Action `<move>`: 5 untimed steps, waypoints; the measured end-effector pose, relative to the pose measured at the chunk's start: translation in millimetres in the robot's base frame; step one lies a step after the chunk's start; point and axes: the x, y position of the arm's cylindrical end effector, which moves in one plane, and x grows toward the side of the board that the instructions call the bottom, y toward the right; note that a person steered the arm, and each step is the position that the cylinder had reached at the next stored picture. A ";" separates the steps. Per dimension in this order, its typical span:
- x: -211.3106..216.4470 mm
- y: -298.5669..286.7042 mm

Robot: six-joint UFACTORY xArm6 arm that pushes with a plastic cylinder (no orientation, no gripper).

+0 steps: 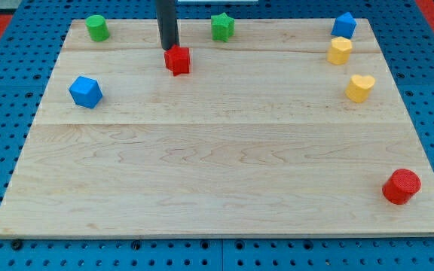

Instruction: Push the red star towards the center of the board

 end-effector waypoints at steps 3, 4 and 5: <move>73.2 0.0; 67.6 2.7; 43.1 13.0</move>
